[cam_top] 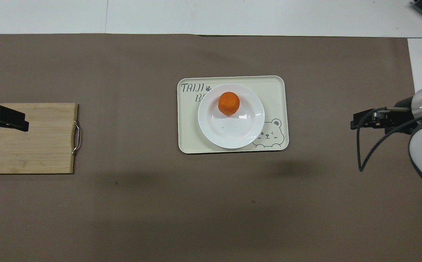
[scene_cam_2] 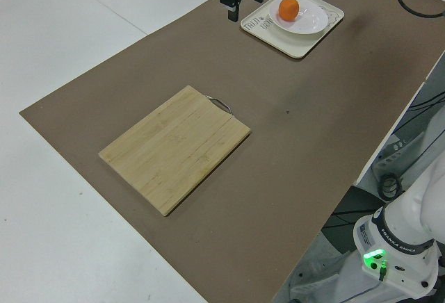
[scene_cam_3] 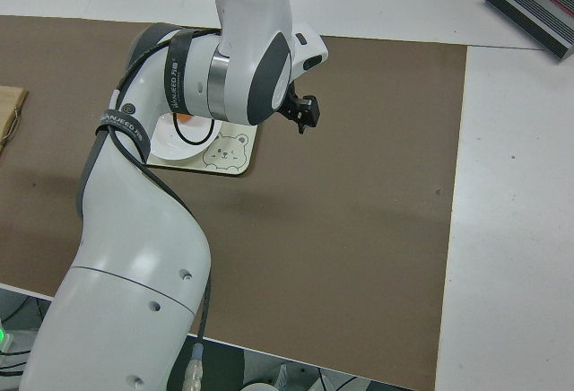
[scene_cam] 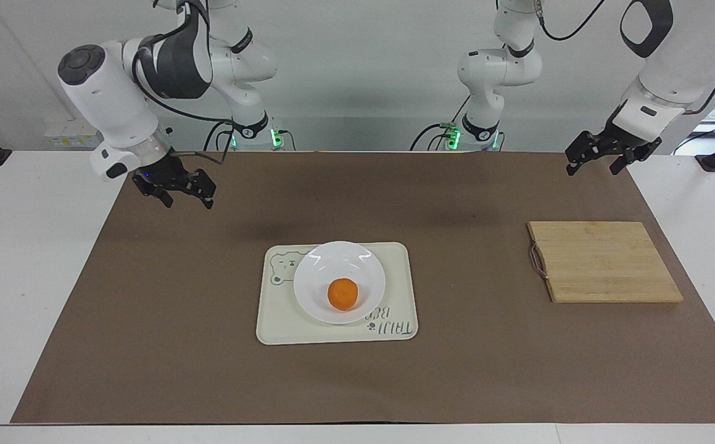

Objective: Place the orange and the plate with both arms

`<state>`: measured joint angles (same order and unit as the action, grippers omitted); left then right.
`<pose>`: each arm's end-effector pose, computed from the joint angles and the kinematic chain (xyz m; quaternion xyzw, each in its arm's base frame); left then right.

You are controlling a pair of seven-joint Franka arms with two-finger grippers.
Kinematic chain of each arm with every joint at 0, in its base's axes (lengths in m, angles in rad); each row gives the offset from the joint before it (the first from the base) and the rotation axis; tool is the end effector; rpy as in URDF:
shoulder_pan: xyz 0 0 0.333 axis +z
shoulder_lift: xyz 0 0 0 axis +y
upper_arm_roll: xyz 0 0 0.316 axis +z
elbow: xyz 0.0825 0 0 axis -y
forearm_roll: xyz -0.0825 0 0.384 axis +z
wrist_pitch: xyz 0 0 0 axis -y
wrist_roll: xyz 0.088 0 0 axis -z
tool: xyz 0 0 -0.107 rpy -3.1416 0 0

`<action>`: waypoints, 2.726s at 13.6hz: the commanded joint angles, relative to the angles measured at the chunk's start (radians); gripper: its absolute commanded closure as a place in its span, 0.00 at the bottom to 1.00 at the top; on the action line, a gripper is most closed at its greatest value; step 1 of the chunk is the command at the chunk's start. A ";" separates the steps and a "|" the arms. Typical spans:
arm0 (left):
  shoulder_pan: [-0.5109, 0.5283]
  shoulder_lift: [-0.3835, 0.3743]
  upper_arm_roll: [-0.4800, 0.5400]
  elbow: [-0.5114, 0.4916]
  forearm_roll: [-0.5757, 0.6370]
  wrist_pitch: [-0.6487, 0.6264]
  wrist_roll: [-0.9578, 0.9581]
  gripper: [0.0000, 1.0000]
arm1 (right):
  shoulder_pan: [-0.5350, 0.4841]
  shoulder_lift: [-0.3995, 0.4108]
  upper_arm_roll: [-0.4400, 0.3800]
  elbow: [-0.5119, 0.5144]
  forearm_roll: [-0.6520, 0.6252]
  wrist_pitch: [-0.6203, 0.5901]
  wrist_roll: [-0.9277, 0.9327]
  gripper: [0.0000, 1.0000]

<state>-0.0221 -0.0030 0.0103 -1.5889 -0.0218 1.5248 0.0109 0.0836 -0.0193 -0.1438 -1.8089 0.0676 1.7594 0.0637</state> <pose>0.5480 -0.0089 0.6138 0.9994 -0.0115 -0.0305 0.0109 0.5533 -0.0279 0.5382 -0.9969 0.0687 0.0153 0.0344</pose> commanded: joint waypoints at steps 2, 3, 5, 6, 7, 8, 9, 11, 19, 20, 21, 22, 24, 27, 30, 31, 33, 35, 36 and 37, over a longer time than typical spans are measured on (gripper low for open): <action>0.001 0.005 -0.001 0.020 0.016 -0.017 -0.009 0.00 | -0.019 -0.028 0.009 0.098 -0.042 -0.093 0.025 0.00; 0.001 0.005 -0.001 0.020 0.016 -0.017 -0.009 0.00 | -0.019 -0.027 0.010 0.143 -0.043 -0.130 0.025 0.00; 0.001 0.005 -0.001 0.020 0.016 -0.017 -0.009 0.00 | -0.019 -0.030 0.009 0.210 -0.043 -0.196 0.022 0.00; 0.001 0.003 -0.001 0.020 0.016 -0.017 -0.009 0.00 | -0.019 -0.033 0.009 0.251 -0.048 -0.237 0.021 0.00; 0.001 0.005 -0.001 0.020 0.016 -0.017 -0.011 0.00 | -0.018 -0.042 0.010 0.288 -0.061 -0.277 0.021 0.00; 0.001 0.005 -0.001 0.020 0.016 -0.017 -0.011 0.00 | -0.018 -0.053 0.016 0.296 -0.071 -0.305 0.012 0.00; 0.001 0.005 -0.001 0.020 0.016 -0.017 -0.011 0.00 | -0.013 -0.068 0.019 0.299 -0.081 -0.342 0.010 0.00; 0.001 0.005 -0.001 0.020 0.016 -0.017 -0.009 0.00 | -0.010 -0.108 0.027 0.281 -0.092 -0.344 0.011 0.00; 0.001 0.005 -0.001 0.020 0.016 -0.017 -0.011 0.00 | -0.005 -0.156 0.032 0.159 -0.098 -0.249 -0.056 0.00; 0.001 0.005 -0.001 0.020 0.016 -0.017 -0.011 0.00 | -0.005 -0.154 0.032 0.158 -0.101 -0.248 -0.058 0.00; 0.001 0.003 -0.001 0.020 0.016 -0.017 -0.009 0.00 | -0.004 -0.154 0.032 0.158 -0.106 -0.247 -0.059 0.00; 0.001 0.005 -0.001 0.020 0.016 -0.017 -0.009 0.00 | -0.004 -0.153 0.032 0.158 -0.111 -0.245 -0.055 0.00; 0.001 0.005 -0.001 0.020 0.016 -0.017 -0.009 0.00 | -0.004 -0.153 0.033 0.158 -0.109 -0.244 -0.054 0.00; 0.001 0.005 -0.001 0.020 0.016 -0.017 -0.009 0.00 | -0.004 -0.151 0.032 0.160 -0.109 -0.248 -0.056 0.00; 0.001 0.005 -0.001 0.020 0.016 -0.017 -0.009 0.00 | -0.004 -0.151 0.032 0.161 -0.098 -0.256 -0.054 0.00; 0.001 0.005 -0.001 0.020 0.016 -0.017 -0.009 0.00 | -0.004 -0.151 0.032 0.161 -0.098 -0.258 -0.054 0.00; 0.001 0.005 -0.001 0.020 0.016 -0.017 -0.009 0.00 | -0.007 -0.151 0.032 0.161 -0.098 -0.261 -0.059 0.00; 0.001 0.003 -0.001 0.020 0.016 -0.017 -0.011 0.00 | -0.005 -0.151 0.032 0.163 -0.100 -0.261 -0.059 0.00; 0.001 0.005 -0.001 0.020 0.016 -0.017 -0.009 0.00 | -0.007 -0.149 0.032 0.164 -0.100 -0.261 -0.059 0.00; 0.001 0.005 -0.001 0.020 0.016 -0.017 -0.009 0.00 | -0.005 -0.149 0.032 0.164 -0.100 -0.261 -0.059 0.00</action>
<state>-0.0221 -0.0030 0.0103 -1.5889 -0.0218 1.5248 0.0104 0.0814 -0.1454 -0.1169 -1.6192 -0.0119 1.4913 0.0276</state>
